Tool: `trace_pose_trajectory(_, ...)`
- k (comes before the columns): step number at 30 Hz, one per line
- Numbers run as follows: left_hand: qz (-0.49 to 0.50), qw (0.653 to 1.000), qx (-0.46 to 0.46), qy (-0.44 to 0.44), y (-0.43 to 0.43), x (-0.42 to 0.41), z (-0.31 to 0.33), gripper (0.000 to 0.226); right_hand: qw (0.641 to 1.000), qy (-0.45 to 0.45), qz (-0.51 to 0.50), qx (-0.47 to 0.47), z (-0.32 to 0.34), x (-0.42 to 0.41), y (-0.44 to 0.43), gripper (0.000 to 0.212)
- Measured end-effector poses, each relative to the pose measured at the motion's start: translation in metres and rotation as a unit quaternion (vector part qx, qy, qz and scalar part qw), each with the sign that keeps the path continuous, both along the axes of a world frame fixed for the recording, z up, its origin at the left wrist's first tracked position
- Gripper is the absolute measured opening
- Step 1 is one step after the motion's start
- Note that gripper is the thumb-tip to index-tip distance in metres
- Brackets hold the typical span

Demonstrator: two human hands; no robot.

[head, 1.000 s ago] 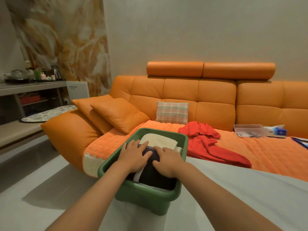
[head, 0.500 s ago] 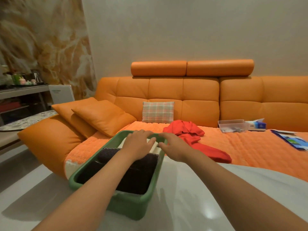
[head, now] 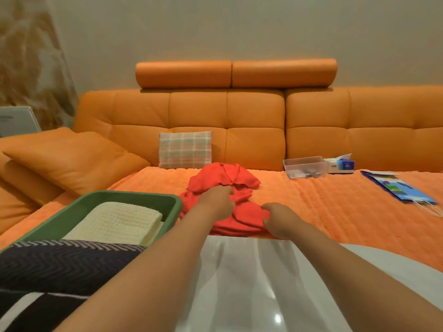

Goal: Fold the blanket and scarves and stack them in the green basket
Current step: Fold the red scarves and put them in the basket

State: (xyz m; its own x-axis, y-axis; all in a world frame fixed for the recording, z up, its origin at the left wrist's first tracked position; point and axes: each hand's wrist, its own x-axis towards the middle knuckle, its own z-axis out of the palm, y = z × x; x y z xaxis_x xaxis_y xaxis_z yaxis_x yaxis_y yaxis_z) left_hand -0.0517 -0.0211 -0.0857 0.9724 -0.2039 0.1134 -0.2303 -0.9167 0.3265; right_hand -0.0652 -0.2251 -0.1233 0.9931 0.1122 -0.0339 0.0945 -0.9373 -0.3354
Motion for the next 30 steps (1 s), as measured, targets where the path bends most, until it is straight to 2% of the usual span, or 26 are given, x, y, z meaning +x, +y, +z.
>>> trace_pose_trajectory(5, -0.02, 0.996, 0.067, 0.062, -0.018, 0.036, -0.07, 0.058, 0.995, -0.003, 0.022, -0.099, -0.05, 0.034, -0.019, 0.049)
trace_pose_trajectory(7, -0.028, 0.993, 0.099, 0.063, -0.019, 0.039, -0.088, 0.062, 0.993, -0.038, 0.01, -0.11, -0.059, 0.042, -0.02, 0.034)
trace_pose_trajectory(9, -0.031, 0.989, 0.139, 0.028, -0.019, 0.037, -0.098, 0.063, 0.991, -0.102, -0.009, -0.092, -0.063, 0.049, -0.018, 0.021)
trace_pose_trajectory(12, -0.035, 0.99, 0.128, -0.044, -0.02, 0.034, -0.097, 0.06, 0.982, -0.179, -0.028, 0.056, -0.056, 0.047, -0.017, 0.024)
trace_pose_trajectory(15, -0.037, 0.992, 0.051, -0.108, -0.025, 0.028, -0.079, 0.052, 0.945, -0.236, -0.023, 0.224, -0.034, 0.034, -0.02, 0.025)
trace_pose_trajectory(17, -0.039, 0.988, -0.024, -0.148, -0.032, 0.022, -0.059, 0.046, 0.922, -0.253, -0.006, 0.293, -0.014, 0.021, -0.021, 0.025)
trace_pose_trajectory(20, -0.027, 0.981, -0.098, -0.163, -0.039, 0.006, -0.023, 0.05, 0.905, -0.25, -0.012, 0.344, 0.007, -0.001, -0.025, 0.024)
trace_pose_trajectory(23, -0.053, 0.982, -0.088, -0.16, -0.044, -0.022, 0.009, 0.043, 0.904, -0.245, -0.044, 0.349, 0.023, -0.026, -0.032, 0.028)
trace_pose_trajectory(26, -0.086, 0.986, -0.082, -0.119, -0.048, -0.058, 0.029, 0.031, 0.902, -0.242, -0.062, 0.353, 0.04, -0.059, -0.034, 0.034)
trace_pose_trajectory(28, -0.103, 0.988, -0.076, -0.083, -0.049, -0.085, 0.033, 0.027, 0.921, -0.214, -0.042, 0.324, 0.049, -0.088, -0.035, 0.033)
trace_pose_trajectory(30, -0.109, 0.991, -0.052, -0.05, -0.043, -0.114, 0.028, 0.032, 0.952, -0.17, -0.013, 0.253, 0.05, -0.119, -0.038, 0.033)
